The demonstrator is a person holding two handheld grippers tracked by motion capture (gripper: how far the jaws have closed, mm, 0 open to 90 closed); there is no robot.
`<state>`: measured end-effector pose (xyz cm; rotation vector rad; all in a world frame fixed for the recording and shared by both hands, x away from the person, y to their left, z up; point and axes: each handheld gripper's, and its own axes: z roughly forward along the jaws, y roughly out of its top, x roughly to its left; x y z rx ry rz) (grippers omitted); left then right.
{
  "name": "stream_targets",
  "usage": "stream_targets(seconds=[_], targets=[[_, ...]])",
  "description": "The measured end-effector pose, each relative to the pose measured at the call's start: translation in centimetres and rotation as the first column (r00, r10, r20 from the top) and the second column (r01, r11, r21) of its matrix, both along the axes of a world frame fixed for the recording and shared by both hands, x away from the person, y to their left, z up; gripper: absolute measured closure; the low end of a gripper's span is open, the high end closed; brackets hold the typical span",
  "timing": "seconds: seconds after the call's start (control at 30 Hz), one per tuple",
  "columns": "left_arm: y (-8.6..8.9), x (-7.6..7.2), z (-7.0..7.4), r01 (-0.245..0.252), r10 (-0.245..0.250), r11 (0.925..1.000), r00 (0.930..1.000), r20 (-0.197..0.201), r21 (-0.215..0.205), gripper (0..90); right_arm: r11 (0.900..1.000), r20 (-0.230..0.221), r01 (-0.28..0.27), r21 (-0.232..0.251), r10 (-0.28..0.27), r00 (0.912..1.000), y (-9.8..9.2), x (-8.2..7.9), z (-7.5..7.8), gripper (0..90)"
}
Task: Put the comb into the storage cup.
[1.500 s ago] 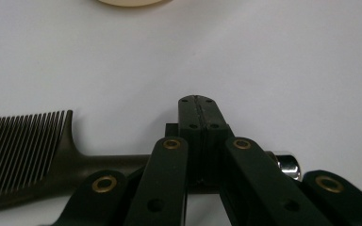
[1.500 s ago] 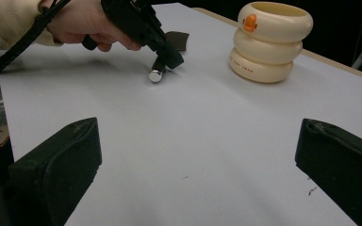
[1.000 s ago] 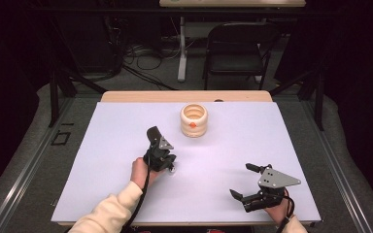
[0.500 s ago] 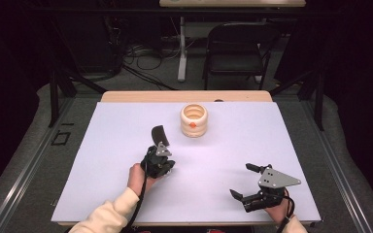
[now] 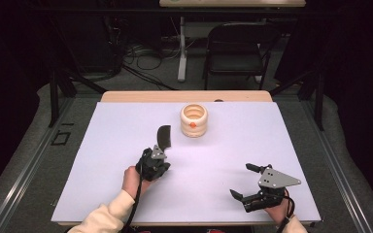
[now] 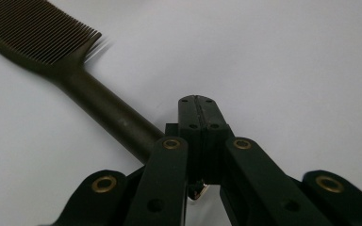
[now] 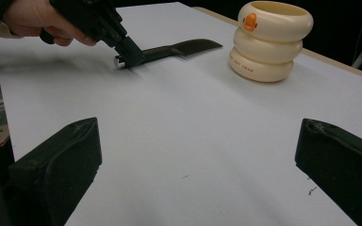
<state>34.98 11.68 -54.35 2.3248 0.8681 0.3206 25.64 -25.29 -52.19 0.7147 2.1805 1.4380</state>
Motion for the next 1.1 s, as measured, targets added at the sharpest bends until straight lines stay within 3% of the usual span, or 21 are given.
stream_targets(seconds=[0.37,1.0,1.1], targets=[[0.4,-0.4,-0.1,0.003,-0.003,0.9994,1.0000,-0.002,0.035,89.9,1.000,0.000,0.001,0.000,-0.001,1.0000,0.0,0.0,0.0,0.5],[1.8,-0.2,0.0,-0.034,0.035,0.9991,0.9993,-0.015,0.025,89.9,1.000,-0.002,0.000,-0.001,0.000,1.0000,0.0,0.0,0.0,0.5],[1.6,-0.2,0.1,-0.033,0.033,0.9993,0.9994,-0.010,0.016,80.9,1.000,-0.003,0.000,-0.002,0.000,1.0000,0.0,0.0,0.0,0.5]])
